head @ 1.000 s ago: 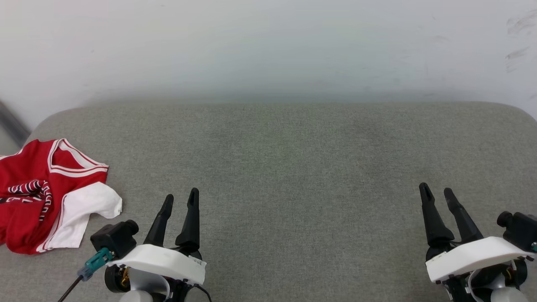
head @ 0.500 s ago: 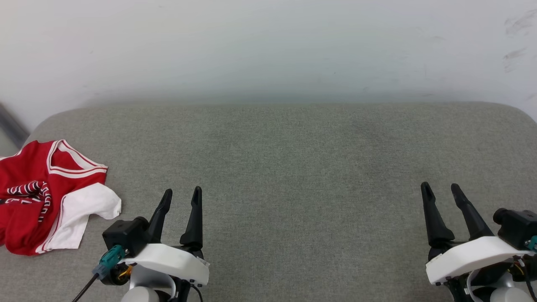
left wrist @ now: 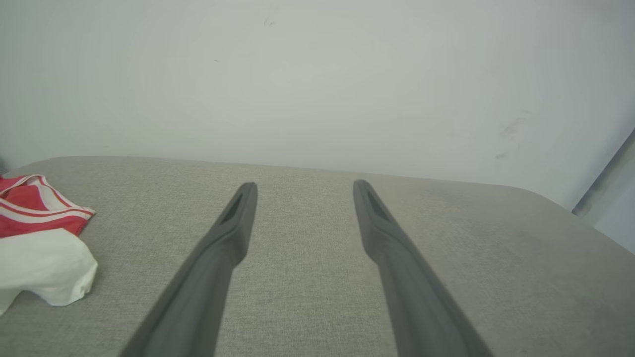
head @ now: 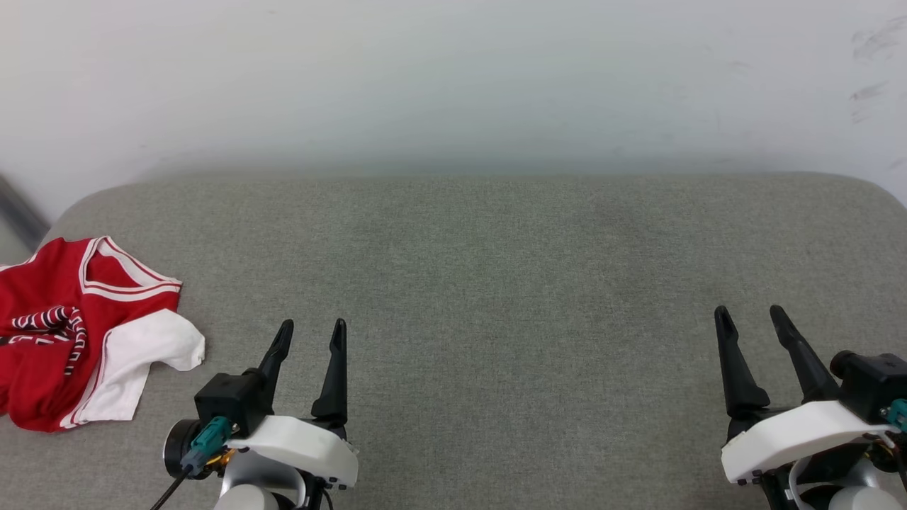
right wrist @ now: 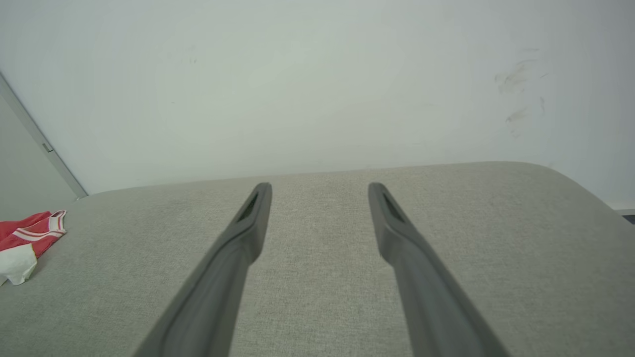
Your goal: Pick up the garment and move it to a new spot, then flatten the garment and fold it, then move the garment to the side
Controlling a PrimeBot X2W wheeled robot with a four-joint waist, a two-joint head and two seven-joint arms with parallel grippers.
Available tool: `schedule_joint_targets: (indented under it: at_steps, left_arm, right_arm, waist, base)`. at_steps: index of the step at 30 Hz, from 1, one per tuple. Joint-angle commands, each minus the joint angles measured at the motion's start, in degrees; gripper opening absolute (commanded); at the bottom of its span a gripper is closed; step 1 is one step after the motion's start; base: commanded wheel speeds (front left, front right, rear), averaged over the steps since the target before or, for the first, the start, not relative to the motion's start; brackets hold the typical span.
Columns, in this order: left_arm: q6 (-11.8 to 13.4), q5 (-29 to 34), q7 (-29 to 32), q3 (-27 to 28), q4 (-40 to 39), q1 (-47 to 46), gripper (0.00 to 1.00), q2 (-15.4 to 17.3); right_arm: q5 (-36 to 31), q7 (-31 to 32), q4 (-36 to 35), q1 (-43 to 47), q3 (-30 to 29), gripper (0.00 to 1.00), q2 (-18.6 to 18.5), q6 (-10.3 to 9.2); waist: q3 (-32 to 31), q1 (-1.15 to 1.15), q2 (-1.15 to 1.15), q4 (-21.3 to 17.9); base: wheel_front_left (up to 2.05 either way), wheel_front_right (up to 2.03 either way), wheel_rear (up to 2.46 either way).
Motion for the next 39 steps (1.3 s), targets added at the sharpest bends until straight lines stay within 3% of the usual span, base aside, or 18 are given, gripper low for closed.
schedule_joint_targets:
  at_steps: [1, 28, 39]
  left_arm:
    - [0.2, 1.4, -0.6, -0.1, 0.1, -0.9, 1.0, 0.4]
    - [0.7, 8.6, -3.3, -0.7, 5.1, -1.9, 1.0, -0.3]
    - [1.0, 7.1, -3.4, -0.6, 6.3, -2.3, 1.0, -0.5]
  right_arm:
    - [-1.3, 0.1, -0.7, 0.3, 0.0, 1.0, 0.1, 0.0]
    - [-8.0, -1.5, 0.0, -0.4, -0.9, 1.0, 0.1, -0.01]
    - [-7.2, -1.8, 1.1, -0.7, -1.8, 1.0, 0.1, -0.01]
  waist:
    - [0.0, 0.0, 0.0, 0.0]
    - [-0.5, 0.0, 0.0, 0.1]
    - [-0.4, 0.0, 0.0, 0.6]
  base:
    - [0.0, 0.0, 0.0]
    - [0.0, 0.0, 0.0]
    - [0.0, 0.0, 0.0]
